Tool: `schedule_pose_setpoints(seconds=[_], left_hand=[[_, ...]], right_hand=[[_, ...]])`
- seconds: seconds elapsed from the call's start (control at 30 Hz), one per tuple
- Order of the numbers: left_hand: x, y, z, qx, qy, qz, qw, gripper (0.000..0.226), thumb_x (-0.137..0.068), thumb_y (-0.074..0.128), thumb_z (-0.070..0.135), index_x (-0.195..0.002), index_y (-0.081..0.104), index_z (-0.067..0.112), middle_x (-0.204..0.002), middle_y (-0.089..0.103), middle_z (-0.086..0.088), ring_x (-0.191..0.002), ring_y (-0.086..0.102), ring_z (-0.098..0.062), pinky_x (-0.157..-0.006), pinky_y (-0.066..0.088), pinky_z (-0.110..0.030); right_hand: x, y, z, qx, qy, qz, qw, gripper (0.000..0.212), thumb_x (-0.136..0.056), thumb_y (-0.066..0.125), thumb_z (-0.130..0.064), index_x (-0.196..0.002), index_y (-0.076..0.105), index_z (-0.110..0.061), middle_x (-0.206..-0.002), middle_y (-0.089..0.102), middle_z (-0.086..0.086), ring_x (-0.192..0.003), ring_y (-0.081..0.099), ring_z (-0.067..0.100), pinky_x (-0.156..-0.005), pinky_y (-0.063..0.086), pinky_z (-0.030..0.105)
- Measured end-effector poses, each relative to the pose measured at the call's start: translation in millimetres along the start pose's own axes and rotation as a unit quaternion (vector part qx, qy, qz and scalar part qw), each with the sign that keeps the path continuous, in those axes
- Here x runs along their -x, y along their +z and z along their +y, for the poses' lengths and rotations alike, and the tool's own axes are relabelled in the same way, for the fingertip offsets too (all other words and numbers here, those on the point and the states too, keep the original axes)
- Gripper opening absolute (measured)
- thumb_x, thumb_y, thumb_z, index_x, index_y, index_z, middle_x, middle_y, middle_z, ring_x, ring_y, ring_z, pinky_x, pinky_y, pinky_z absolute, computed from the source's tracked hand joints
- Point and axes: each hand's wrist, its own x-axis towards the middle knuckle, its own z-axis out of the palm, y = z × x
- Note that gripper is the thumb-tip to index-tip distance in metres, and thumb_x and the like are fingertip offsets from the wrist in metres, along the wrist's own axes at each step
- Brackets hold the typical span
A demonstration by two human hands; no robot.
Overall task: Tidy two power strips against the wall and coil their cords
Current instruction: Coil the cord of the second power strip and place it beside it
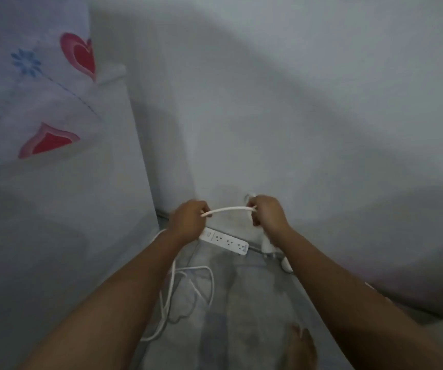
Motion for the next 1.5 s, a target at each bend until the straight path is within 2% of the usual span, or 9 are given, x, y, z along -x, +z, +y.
schedule_pose_setpoints(seconds=[0.17, 0.27, 0.4, 0.63, 0.8, 0.97, 1.1, 1.3, 1.5], left_hand=[[-6.2, 12.1, -28.8, 0.110, -0.080, -0.201, 0.970, 0.010, -0.093, 0.056, 0.014, -0.095, 0.065, 0.010, -0.084, 0.064, -0.011, -0.064, 0.066, -0.020, -0.056, 0.048, -0.026], [-29.4, 5.1, -10.6, -0.056, 0.006, -0.186, 0.981, 0.016, -0.094, 0.051, 0.016, -0.100, 0.063, 0.008, -0.100, 0.066, -0.016, -0.090, 0.065, -0.033, -0.063, 0.043, -0.025], [-46.5, 7.4, 29.0, -0.170, 0.078, -0.145, 0.972, 0.020, -0.095, 0.045, 0.029, -0.104, 0.058, 0.016, -0.108, 0.065, -0.013, -0.099, 0.060, -0.031, -0.075, 0.043, -0.034], [-52.8, -5.1, 43.1, 0.097, -0.022, -0.019, 0.995, 0.020, -0.089, 0.059, 0.034, -0.074, 0.059, 0.020, -0.080, 0.065, -0.005, -0.074, 0.058, -0.022, -0.061, 0.039, -0.028], [-41.6, -0.8, 46.1, 0.369, -0.183, -0.036, 0.911, 0.039, -0.089, 0.056, 0.047, -0.069, 0.067, 0.014, -0.083, 0.073, -0.009, -0.081, 0.069, -0.024, -0.080, 0.051, -0.031], [-24.0, 18.9, 13.6, 0.160, -0.117, -0.158, 0.967, 0.037, -0.092, 0.058, 0.036, -0.090, 0.071, 0.001, -0.100, 0.071, -0.017, -0.091, 0.065, -0.027, -0.086, 0.049, -0.033], [-11.0, 18.5, -4.4, -0.103, -0.079, -0.349, 0.928, 0.038, -0.096, 0.048, 0.027, -0.109, 0.067, -0.002, -0.116, 0.067, -0.019, -0.100, 0.063, -0.030, -0.092, 0.046, -0.032], [-6.5, -6.0, 18.6, -0.268, 0.059, -0.281, 0.920, 0.030, -0.096, 0.040, 0.013, -0.124, 0.049, 0.011, -0.131, 0.054, -0.017, -0.117, 0.054, -0.032, -0.094, 0.043, -0.037], [-3.9, -30.0, 59.2, -0.205, 0.149, -0.117, 0.960, 0.025, -0.087, 0.052, 0.010, -0.103, 0.065, 0.025, -0.107, 0.064, -0.007, -0.098, 0.061, -0.028, -0.074, 0.043, -0.032]], right_hand=[[-31.1, -16.9, 27.0, -0.212, 0.148, -0.142, 0.956, 0.023, -0.091, 0.049, -0.008, -0.070, 0.057, -0.002, -0.043, 0.048, 0.010, -0.037, 0.048, 0.019, -0.052, 0.042, 0.031], [-36.1, -23.3, 43.2, -0.179, 0.258, -0.386, 0.867, 0.042, -0.098, 0.042, -0.041, -0.087, 0.057, -0.003, -0.070, 0.067, 0.014, -0.062, 0.067, 0.026, -0.067, 0.053, 0.037], [-43.9, -24.1, 31.2, -0.202, 0.288, -0.477, 0.805, 0.071, -0.079, 0.047, -0.076, -0.084, 0.059, -0.006, -0.070, 0.060, 0.013, -0.070, 0.062, 0.029, -0.071, 0.054, 0.037], [-38.9, -46.8, -16.7, -0.316, 0.229, -0.437, 0.810, 0.044, -0.099, 0.043, -0.030, -0.056, 0.035, -0.020, -0.038, 0.027, -0.010, -0.029, 0.021, 0.002, -0.033, 0.015, 0.016], [-25.6, -58.2, -29.1, -0.445, 0.172, -0.403, 0.781, 0.040, -0.091, 0.046, -0.030, -0.053, 0.040, -0.019, -0.035, 0.026, -0.010, -0.028, 0.015, 0.004, -0.033, 0.010, 0.017], [-16.1, -77.1, -49.2, -0.587, 0.111, -0.327, 0.732, 0.037, -0.086, 0.044, -0.025, -0.049, 0.041, -0.017, -0.035, 0.018, -0.010, -0.030, 0.008, 0.007, -0.035, 0.009, 0.017], [-27.6, -92.4, -76.4, -0.704, 0.110, -0.183, 0.677, 0.037, -0.096, 0.041, -0.025, -0.059, 0.039, -0.018, -0.034, 0.028, -0.007, -0.026, 0.026, 0.004, -0.032, 0.020, 0.017], [-23.2, -53.9, -54.7, -0.467, 0.136, 0.140, 0.862, 0.037, -0.101, 0.039, -0.027, -0.065, 0.036, -0.019, -0.049, 0.032, -0.002, -0.040, 0.029, 0.011, -0.039, 0.025, 0.018], [-26.1, -17.5, -38.8, -0.103, 0.094, 0.010, 0.990, 0.062, -0.092, 0.035, -0.062, -0.125, 0.049, -0.011, -0.091, 0.054, 0.004, -0.082, 0.055, 0.022, -0.084, 0.046, 0.034]])
